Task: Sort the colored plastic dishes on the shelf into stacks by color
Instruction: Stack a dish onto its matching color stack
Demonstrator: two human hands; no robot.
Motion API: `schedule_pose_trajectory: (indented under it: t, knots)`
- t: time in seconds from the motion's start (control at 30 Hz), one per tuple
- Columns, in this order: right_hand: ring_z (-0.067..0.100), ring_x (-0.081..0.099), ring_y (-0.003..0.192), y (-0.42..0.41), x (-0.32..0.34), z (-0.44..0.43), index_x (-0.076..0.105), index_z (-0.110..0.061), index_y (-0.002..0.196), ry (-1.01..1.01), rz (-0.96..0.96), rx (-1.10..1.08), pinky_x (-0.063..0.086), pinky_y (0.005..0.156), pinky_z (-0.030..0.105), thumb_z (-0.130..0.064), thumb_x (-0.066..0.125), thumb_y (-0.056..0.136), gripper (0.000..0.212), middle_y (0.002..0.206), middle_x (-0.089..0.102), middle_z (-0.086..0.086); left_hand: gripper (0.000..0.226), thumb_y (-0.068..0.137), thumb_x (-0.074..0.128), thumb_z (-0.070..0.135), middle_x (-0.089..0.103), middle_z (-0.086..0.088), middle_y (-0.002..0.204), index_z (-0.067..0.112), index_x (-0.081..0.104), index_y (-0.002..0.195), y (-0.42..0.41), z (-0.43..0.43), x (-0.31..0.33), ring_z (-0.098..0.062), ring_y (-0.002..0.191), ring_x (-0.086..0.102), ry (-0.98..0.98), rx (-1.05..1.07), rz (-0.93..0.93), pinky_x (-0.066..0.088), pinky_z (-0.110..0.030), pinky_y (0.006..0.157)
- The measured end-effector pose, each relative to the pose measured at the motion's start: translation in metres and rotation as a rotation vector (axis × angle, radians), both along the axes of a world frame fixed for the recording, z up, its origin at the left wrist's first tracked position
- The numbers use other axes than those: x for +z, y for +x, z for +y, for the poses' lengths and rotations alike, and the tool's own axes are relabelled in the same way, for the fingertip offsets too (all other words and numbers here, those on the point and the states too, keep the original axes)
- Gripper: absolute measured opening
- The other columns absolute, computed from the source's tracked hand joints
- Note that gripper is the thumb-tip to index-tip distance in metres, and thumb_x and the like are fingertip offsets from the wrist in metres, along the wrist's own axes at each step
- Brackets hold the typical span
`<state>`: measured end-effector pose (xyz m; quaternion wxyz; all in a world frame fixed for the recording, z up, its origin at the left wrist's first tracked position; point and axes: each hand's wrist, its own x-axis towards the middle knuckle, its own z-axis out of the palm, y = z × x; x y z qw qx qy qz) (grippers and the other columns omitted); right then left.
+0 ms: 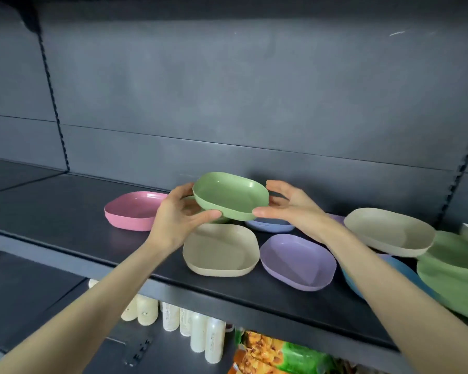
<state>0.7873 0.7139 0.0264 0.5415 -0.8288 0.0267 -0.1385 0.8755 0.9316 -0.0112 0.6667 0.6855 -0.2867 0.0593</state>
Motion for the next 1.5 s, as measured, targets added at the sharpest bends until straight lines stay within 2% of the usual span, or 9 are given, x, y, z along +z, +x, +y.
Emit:
schedule_pose_trajectory:
  t: [0.13, 0.3, 0.5, 0.63, 0.77, 0.9, 1.1, 1.33, 1.5]
  knots:
    - [-0.002, 0.058, 0.105, 0.042, 0.006, -0.006, 0.044, -0.013, 0.135, -0.038, 0.036, 0.066, 0.047, 0.073, 0.004, -0.007, 0.079, 0.074, 0.071, 0.127, 0.052, -0.008, 0.054, 0.070, 0.078, 0.000, 0.066, 0.009, 0.095, 0.007, 0.053, 0.118, 0.032, 0.001, -0.003, 0.007, 0.076, 0.067, 0.054, 0.063, 0.011, 0.052, -0.010, 0.069]
    - [-0.016, 0.061, 0.087, 0.089, 0.007, -0.024, 0.055, -0.028, 0.100, -0.124, 0.175, 0.188, 0.046, 0.075, 0.003, -0.005, 0.077, 0.075, 0.041, 0.100, 0.066, -0.020, 0.050, 0.068, 0.083, 0.015, 0.070, 0.007, 0.093, 0.012, 0.063, 0.113, 0.066, 0.002, -0.008, -0.002, 0.078, 0.069, 0.188, 0.169, 0.006, 0.055, -0.016, 0.076]
    - [0.007, 0.057, 0.116, 0.131, -0.002, -0.039, 0.054, -0.021, 0.117, -0.193, 0.293, 0.276, 0.042, 0.101, 0.022, -0.002, 0.079, 0.071, 0.057, 0.122, 0.063, -0.004, 0.046, 0.067, 0.084, 0.027, 0.068, 0.012, 0.087, 0.018, 0.065, 0.108, 0.074, -0.008, -0.020, -0.008, 0.082, 0.068, 0.327, 0.293, -0.048, 0.048, -0.006, 0.071]
    - [0.003, 0.054, 0.116, 0.150, -0.001, -0.038, 0.053, -0.019, 0.120, -0.232, 0.361, 0.299, 0.043, 0.095, 0.015, -0.007, 0.081, 0.070, 0.059, 0.121, 0.062, -0.009, 0.049, 0.069, 0.080, 0.042, 0.071, 0.002, 0.090, 0.014, 0.065, 0.106, 0.080, -0.011, -0.027, -0.021, 0.087, 0.066, 0.465, 0.380, -0.078, 0.053, -0.037, 0.083]
    - [0.010, 0.045, 0.130, 0.162, -0.006, -0.032, 0.045, -0.016, 0.138, -0.318, 0.399, 0.291, 0.035, 0.112, 0.031, -0.028, 0.090, 0.054, 0.097, 0.136, 0.054, -0.003, 0.048, 0.073, 0.073, 0.052, 0.071, 0.000, 0.087, 0.014, 0.064, 0.100, 0.090, -0.008, -0.036, -0.024, 0.086, 0.067, 0.623, 0.425, -0.128, 0.052, -0.040, 0.081]
    - [0.011, 0.034, 0.138, 0.165, -0.011, -0.029, 0.039, -0.016, 0.143, -0.372, 0.411, 0.283, 0.030, 0.112, 0.025, -0.013, 0.082, 0.070, 0.085, 0.146, 0.043, -0.003, 0.041, 0.074, 0.073, 0.051, 0.072, 0.001, 0.082, 0.014, 0.065, 0.090, 0.104, -0.003, -0.046, -0.023, 0.081, 0.068, 0.650, 0.333, -0.073, 0.054, -0.040, 0.077]
    - [0.012, 0.036, 0.136, 0.170, -0.017, -0.026, 0.042, -0.023, 0.141, -0.447, 0.405, 0.232, 0.032, 0.102, 0.020, -0.023, 0.082, 0.072, 0.079, 0.144, 0.044, -0.006, 0.039, 0.076, 0.073, 0.046, 0.072, 0.003, 0.087, 0.016, 0.066, 0.098, 0.119, -0.003, -0.049, -0.019, 0.086, 0.067, 0.662, 0.254, -0.040, 0.053, -0.039, 0.080]
    - [0.012, 0.038, 0.135, 0.178, -0.021, -0.021, 0.039, -0.021, 0.143, -0.501, 0.398, 0.190, 0.033, 0.102, 0.021, -0.031, 0.081, 0.072, 0.084, 0.144, 0.044, -0.005, 0.037, 0.076, 0.077, 0.033, 0.072, 0.006, 0.092, 0.014, 0.066, 0.106, 0.133, 0.001, -0.042, -0.009, 0.089, 0.067, 0.640, 0.150, 0.007, 0.052, -0.029, 0.087]
    - [0.013, 0.037, 0.136, 0.186, -0.025, -0.017, 0.033, -0.018, 0.146, -0.538, 0.404, 0.167, 0.033, 0.109, 0.026, -0.035, 0.081, 0.071, 0.091, 0.148, 0.040, -0.003, 0.036, 0.078, 0.077, 0.026, 0.067, 0.014, 0.085, 0.015, 0.064, 0.110, 0.142, 0.006, -0.037, 0.006, 0.078, 0.062, 0.636, 0.128, -0.011, 0.043, -0.004, 0.071]
